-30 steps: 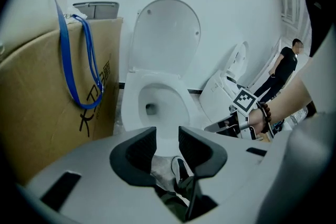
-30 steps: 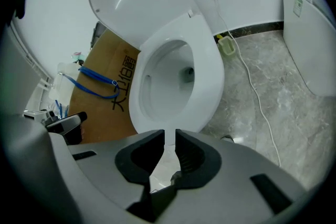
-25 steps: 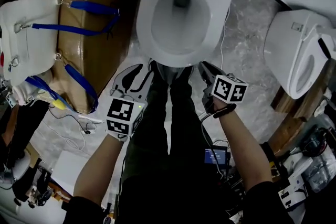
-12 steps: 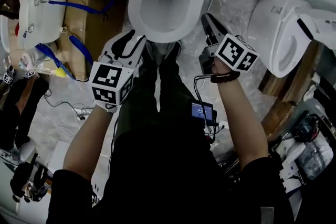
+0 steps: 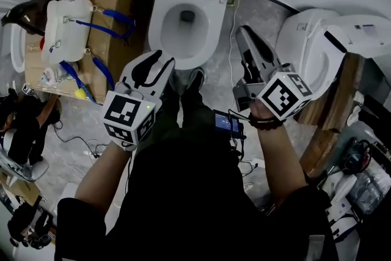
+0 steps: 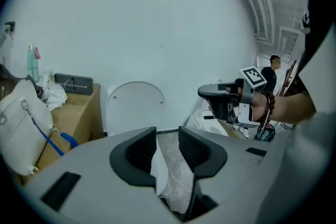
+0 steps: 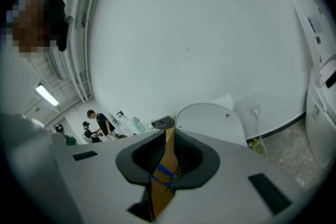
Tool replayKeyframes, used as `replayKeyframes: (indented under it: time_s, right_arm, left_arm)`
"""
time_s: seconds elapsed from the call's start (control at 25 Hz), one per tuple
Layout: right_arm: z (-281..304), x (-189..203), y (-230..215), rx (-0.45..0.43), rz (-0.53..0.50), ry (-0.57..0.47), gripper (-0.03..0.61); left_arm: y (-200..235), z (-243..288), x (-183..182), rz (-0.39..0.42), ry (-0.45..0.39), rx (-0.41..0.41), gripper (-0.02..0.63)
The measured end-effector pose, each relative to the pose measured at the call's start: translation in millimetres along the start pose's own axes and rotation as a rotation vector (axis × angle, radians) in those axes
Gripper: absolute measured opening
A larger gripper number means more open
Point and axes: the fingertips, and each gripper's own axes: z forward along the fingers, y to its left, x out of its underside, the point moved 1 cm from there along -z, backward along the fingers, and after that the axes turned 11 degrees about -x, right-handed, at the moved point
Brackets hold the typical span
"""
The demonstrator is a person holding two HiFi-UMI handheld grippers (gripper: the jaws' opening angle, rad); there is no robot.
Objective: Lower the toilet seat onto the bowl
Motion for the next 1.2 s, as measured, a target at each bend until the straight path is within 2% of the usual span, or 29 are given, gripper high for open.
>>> replayKeyframes:
  time_s: [0.12,0.28,0.56,0.84,1.0,1.2]
  right_arm:
    - [-21.6,-32.1,17.9,-0.004,-0.076,-0.042,0.067]
    - [-45.9,-70.1,23.4,0.007,-0.109,-0.100,0.067]
    - [-81.7,-107.6,65.3,0.012,-0.227,-0.090,0.064]
    - [-85.8,-112.7,120.6,-0.007,-0.392,-0.088,0.064]
    - [-84.2,-109.6,136.5,-0.045,-0.425,-0.077,0.064]
    - [-86.6,-106.5,145.0,-0.061,-0.471,-0.065,0.064]
  left_arm:
    - [-15.6,-20.1,-24.8,0.011,-0.040,0.025,0.141]
    - [-19.5,-34.7,-51.9,0.027,-0.083,0.036,0.141]
    - [-21.2,-62.9,-77.6,0.002,-0.124,0.002,0.141]
    - [-43.4,-89.3,-113.6,0.008,-0.212,0.046,0.141]
    - [-56.0,-97.6,-130.3,0.032,-0.250,0.069,0.141]
    - [-63.4,-101.2,-131.0,0.066,-0.261,0.070,0.141]
